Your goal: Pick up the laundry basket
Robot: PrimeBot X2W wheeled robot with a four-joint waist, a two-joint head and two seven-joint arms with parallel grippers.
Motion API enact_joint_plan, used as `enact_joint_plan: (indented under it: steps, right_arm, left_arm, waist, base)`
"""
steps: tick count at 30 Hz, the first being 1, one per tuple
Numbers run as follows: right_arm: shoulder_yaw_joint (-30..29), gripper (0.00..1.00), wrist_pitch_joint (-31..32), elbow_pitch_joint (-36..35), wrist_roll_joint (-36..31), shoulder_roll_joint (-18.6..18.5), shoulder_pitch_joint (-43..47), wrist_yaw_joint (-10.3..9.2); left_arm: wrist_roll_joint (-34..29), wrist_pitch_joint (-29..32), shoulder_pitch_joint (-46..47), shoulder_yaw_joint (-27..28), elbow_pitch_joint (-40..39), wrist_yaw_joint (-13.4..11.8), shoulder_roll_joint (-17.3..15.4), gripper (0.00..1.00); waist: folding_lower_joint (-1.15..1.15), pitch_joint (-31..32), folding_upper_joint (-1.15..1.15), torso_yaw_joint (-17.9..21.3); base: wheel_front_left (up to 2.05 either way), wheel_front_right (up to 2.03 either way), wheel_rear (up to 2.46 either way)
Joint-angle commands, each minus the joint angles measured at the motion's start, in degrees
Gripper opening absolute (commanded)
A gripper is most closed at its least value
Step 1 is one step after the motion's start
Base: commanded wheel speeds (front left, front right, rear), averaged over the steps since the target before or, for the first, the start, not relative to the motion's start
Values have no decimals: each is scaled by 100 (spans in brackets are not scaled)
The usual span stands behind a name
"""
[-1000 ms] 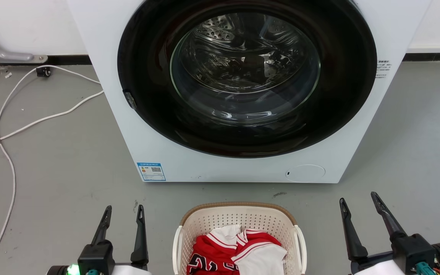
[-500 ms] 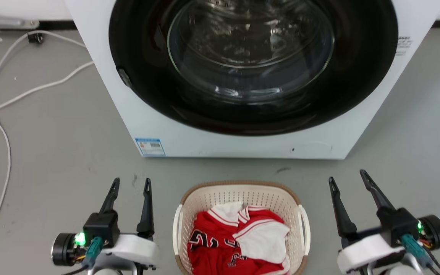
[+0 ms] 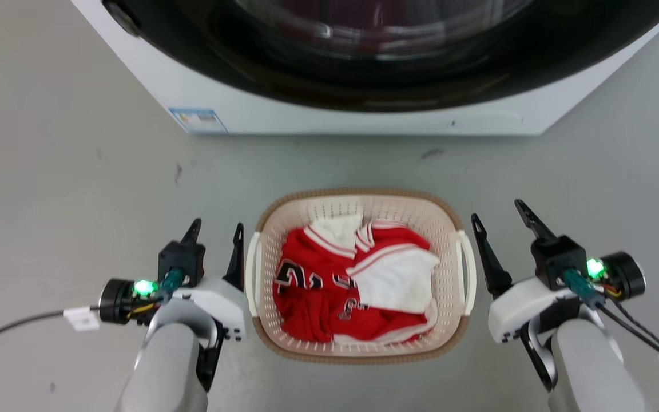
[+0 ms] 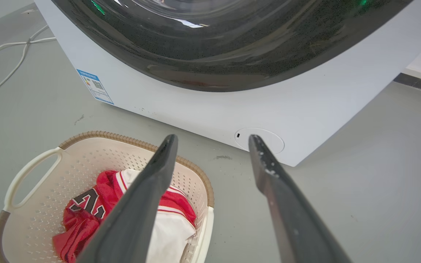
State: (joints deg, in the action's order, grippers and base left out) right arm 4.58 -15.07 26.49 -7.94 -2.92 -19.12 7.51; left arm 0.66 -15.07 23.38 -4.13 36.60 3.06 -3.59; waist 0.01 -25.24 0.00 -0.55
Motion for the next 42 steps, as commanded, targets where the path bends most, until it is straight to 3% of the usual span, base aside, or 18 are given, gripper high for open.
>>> enact_joint_plan:
  steps: [1,8,18,42]
  right_arm:
    - [-5,100,-15,46,-72,8,-147,-4]
    - [42,100,-15,692,-251,7,-794,-4]
    - [79,100,-14,1631,-395,8,-1524,-4]
    - [-169,100,-14,3323,-683,7,-2509,-4]
  left_arm:
    - [-18,-15,144,-14,66,10,-31,100]
    - [23,-15,947,-71,1157,112,-79,100]
    - [20,-15,1698,-166,1903,139,-174,100]
    - [39,-15,2425,-500,2797,96,-59,100]
  waist:
    - [-1,-388,0,28]
    - [-1,-1144,0,89]
    - [-1,-1864,0,128]
    - [-1,-2702,0,50]
  base:
    - [0,0,0]
    - [0,0,0]
    - [0,0,0]
    - [0,0,0]
